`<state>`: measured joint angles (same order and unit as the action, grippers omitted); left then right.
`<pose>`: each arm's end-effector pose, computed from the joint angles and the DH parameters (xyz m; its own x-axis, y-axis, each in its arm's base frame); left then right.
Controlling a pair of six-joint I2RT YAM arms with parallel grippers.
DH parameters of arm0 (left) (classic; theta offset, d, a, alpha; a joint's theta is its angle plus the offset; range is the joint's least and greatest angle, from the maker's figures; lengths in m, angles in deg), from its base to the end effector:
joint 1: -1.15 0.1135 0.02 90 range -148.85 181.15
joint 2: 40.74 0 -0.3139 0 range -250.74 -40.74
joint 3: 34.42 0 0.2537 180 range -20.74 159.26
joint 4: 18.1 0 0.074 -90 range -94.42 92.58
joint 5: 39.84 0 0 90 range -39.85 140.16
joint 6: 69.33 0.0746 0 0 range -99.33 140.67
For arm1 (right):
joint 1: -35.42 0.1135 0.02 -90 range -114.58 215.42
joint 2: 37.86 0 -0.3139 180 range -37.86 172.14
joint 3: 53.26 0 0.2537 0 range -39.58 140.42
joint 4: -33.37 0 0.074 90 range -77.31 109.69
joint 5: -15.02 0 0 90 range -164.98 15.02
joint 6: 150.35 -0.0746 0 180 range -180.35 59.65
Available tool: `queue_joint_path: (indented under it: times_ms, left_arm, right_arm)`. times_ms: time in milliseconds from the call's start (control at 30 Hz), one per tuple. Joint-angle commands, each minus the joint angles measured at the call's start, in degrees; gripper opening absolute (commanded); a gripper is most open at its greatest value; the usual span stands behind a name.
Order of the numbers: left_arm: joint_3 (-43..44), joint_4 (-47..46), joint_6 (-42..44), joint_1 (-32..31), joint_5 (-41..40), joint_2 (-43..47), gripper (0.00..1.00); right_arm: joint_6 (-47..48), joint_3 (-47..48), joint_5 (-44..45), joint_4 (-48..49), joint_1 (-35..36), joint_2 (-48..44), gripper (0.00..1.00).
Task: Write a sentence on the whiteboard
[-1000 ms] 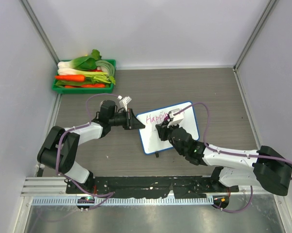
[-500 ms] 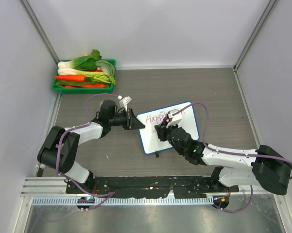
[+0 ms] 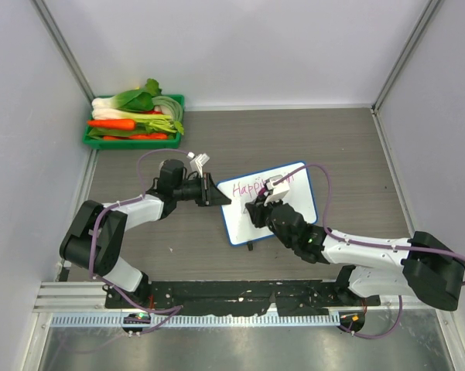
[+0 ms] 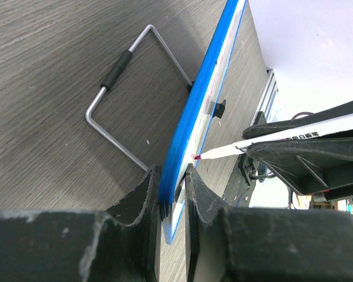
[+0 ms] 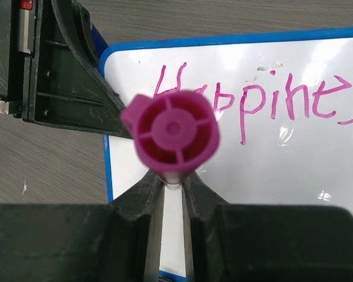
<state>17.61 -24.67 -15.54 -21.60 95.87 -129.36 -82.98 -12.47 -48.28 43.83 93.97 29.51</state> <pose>0.2794 -0.1750 0.2130 -0.8694 -0.0827 -0.4871 0.4065 0.4405 -0.8005 0.1649 0.2054 0.2507 -0.3403 0.1024 -0.9347 -0.4398 0.8613 0.2545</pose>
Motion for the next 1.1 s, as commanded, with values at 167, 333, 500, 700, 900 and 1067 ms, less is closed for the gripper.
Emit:
queue_joint_path:
  times_ms: [167, 333, 500, 700, 900, 1067]
  left_arm:
    - [-0.12, 5.66, 5.09, -0.2, -8.62, -2.7, 0.0]
    - [-0.2, 5.66, 5.09, -0.28, -8.62, -2.79, 0.0]
    - [-0.12, 5.66, 5.18, -0.2, -8.62, -2.79, 0.0]
    - [-0.12, 5.66, 5.18, -0.2, -8.54, -2.61, 0.0]
    - [-0.2, 5.66, 5.18, -0.2, -8.45, -2.61, 0.0]
    - [-0.12, 5.57, 5.18, -0.2, -8.45, -2.61, 0.0]
  right_arm:
    - [-0.13, -0.13, 4.06, -1.2, 0.17, -1.54, 0.01]
    - [0.05, 0.65, 5.82, 0.03, 0.17, -0.93, 0.01]
    - [0.92, 2.15, 6.79, 0.38, 0.17, 0.13, 0.01]
    - [1.36, 3.21, 7.23, 0.12, 0.25, 1.0, 0.01]
    - [0.66, 2.51, 7.23, -1.46, 0.26, 0.74, 0.02]
    - [0.31, 1.45, 5.92, -2.87, 0.25, -0.14, 0.02]
